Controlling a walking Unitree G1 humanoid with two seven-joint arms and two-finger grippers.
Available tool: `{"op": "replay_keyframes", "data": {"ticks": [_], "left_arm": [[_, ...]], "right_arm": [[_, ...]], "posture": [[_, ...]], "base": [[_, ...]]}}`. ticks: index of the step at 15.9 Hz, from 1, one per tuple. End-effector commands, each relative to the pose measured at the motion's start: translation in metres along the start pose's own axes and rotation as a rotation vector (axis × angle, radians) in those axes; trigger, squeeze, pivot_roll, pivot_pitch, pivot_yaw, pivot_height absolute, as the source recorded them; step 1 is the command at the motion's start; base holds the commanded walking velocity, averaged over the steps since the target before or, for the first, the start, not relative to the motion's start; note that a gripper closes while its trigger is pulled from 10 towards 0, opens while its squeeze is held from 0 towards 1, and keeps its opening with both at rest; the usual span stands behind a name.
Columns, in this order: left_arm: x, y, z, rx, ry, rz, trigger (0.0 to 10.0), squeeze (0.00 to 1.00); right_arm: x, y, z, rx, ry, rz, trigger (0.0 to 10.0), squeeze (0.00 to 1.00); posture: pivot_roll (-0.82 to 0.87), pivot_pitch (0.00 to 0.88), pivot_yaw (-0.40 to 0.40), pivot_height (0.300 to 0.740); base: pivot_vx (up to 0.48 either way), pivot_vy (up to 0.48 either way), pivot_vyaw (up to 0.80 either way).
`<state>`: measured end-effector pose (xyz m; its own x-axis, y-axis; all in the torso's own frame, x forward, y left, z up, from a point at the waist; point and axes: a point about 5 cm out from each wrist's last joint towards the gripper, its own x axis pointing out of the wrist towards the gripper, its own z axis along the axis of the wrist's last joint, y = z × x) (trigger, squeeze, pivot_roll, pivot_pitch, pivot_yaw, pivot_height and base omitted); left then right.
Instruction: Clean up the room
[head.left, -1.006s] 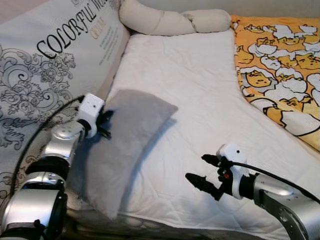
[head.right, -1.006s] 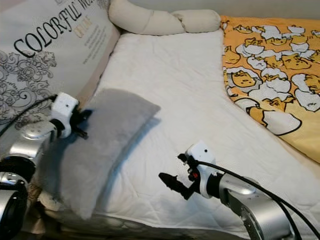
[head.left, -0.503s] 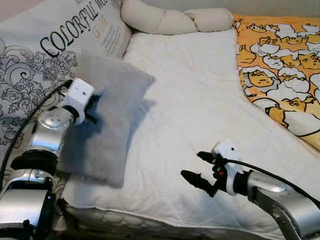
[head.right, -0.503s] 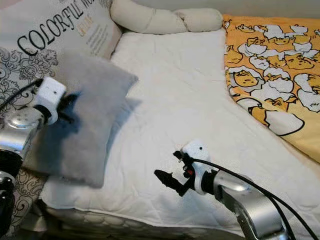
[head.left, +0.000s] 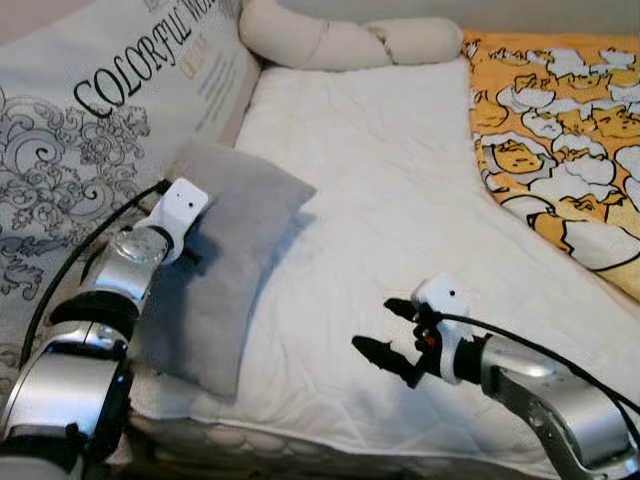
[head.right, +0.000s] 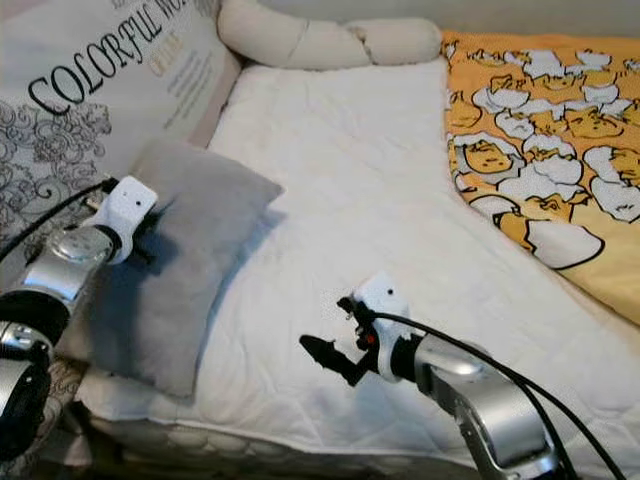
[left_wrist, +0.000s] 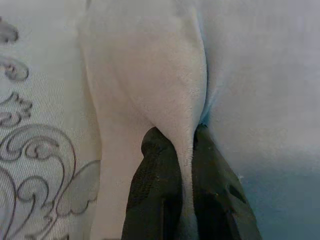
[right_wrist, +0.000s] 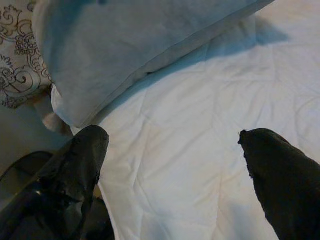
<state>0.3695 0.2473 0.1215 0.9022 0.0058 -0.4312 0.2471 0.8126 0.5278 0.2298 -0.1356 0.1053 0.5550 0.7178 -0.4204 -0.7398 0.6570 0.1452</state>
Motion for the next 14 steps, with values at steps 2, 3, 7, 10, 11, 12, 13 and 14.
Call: {"op": "replay_keyframes", "data": {"ticks": [2,3,7,10,11,12,13,14], "left_arm": [[0.0008,0.0002,-0.0087,-0.008,0.074,0.024,0.0,0.0],[0.0021,-0.0026,-0.0102,-0.003,0.098,0.037,0.0,0.0],[0.0045,-0.0069,-0.0075,0.017,0.111,0.044,10.0,0.0],[0.0045,-0.0069,-0.0075,0.017,0.111,0.044,10.0,0.0],[0.0045,-0.0069,-0.0075,0.017,0.111,0.044,10.0,0.0],[0.0045,-0.0069,-0.0075,0.017,0.111,0.044,10.0,0.0],[0.0045,-0.0069,-0.0075,0.017,0.111,0.044,10.0,0.0],[0.0045,-0.0069,-0.0075,0.017,0.111,0.044,10.0,0.0]], "right_arm": [[0.0043,0.0013,0.0009,-0.007,-0.003,0.008,10.0,0.0],[0.0062,0.0016,0.0011,-0.009,-0.005,0.01,10.0,0.0],[0.0069,0.0018,0.0017,-0.007,-0.012,0.011,10.0,0.0],[0.0069,0.0018,0.0017,-0.007,-0.012,0.011,10.0,0.0],[0.0069,0.0018,0.0017,-0.007,-0.012,0.011,10.0,0.0],[0.0069,0.0018,0.0017,-0.007,-0.012,0.011,10.0,0.0],[0.0069,0.0018,0.0017,-0.007,-0.012,0.011,10.0,0.0],[0.0069,0.0018,0.0017,-0.007,-0.012,0.011,10.0,0.0]], "posture": [[-0.08,0.0,0.102,0.74],[-0.08,0.0,0.105,0.74],[-0.09,0.0,0.106,0.74],[-0.09,0.0,0.106,0.74],[-0.09,0.0,0.106,0.74],[-0.09,0.0,0.106,0.74],[-0.09,0.0,0.106,0.74],[-0.09,0.0,0.106,0.74]], "base": [[0.0,0.0,0.0],[0.0,0.0,0.0],[0.0,0.0,0.0],[0.0,0.0,0.0],[0.0,0.0,0.0],[0.0,0.0,0.0],[0.0,0.0,0.0],[0.0,0.0,0.0]]}}
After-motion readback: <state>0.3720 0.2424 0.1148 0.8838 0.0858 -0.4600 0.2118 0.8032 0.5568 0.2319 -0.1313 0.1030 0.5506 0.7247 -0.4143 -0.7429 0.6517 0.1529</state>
